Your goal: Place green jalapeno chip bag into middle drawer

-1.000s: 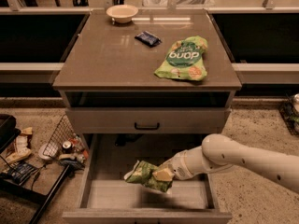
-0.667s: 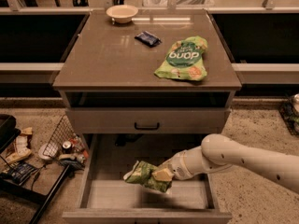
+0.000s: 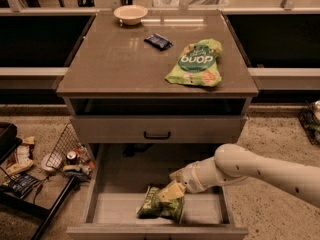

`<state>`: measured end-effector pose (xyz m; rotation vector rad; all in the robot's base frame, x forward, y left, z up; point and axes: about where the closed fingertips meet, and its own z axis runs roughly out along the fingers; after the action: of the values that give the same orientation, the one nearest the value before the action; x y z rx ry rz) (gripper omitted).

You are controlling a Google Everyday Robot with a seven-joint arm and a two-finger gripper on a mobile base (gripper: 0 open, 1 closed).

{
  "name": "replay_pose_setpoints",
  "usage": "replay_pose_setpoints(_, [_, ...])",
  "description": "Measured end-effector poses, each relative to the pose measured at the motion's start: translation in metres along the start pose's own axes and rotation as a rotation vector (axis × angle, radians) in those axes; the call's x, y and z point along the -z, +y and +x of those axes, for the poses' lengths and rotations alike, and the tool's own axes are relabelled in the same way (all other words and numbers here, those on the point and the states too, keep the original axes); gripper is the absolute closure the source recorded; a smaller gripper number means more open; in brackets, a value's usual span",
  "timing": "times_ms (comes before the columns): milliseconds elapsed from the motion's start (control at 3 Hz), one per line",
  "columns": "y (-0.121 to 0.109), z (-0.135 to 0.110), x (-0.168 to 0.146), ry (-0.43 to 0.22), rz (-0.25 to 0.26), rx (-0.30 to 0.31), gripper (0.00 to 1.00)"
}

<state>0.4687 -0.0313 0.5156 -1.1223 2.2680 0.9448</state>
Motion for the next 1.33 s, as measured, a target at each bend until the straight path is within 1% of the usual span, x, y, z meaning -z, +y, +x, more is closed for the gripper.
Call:
replay_pose_setpoints(333, [0.001,0.0,-0.001,0.001,-0.002,0.0,0.0])
replay_pose_setpoints(667, [0.011,-0.013,0.009,0.024,-0.006,0.021,0.0])
replay_pose_setpoints(1000, [0.048,-0.036,0.048,0.054,-0.022,0.108,0.0])
replay_pose_setpoints(1333, [0.093,-0.075,0.117,0.067,-0.02,0.237,0.0])
